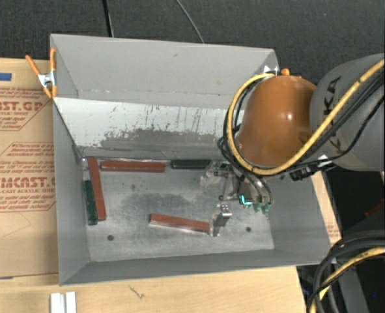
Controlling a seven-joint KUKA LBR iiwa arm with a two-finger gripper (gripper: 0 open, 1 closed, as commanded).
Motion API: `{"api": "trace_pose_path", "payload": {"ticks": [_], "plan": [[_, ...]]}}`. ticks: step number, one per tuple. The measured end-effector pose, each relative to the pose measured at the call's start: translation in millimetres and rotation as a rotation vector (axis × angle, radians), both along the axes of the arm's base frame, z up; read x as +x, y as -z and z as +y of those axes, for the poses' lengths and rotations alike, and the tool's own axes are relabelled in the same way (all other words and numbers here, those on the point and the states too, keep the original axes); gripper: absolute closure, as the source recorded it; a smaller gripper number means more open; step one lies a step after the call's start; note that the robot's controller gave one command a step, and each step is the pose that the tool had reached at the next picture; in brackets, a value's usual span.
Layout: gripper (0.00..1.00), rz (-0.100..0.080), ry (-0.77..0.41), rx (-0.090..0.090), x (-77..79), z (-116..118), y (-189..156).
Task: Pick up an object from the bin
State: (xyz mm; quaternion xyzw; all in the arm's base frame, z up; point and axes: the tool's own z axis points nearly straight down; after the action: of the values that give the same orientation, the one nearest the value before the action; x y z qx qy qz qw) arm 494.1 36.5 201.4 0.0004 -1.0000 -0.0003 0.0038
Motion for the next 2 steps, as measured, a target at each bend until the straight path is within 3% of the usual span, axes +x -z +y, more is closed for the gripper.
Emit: {"api": "trace_pose_path", "payload": {"ticks": [1,2], "plan": [[0.0,-0.008,0.001,0.0,1.8,0,-4],[0.0,-0.014,0.013,0.001,-2.8,24,56]]}}
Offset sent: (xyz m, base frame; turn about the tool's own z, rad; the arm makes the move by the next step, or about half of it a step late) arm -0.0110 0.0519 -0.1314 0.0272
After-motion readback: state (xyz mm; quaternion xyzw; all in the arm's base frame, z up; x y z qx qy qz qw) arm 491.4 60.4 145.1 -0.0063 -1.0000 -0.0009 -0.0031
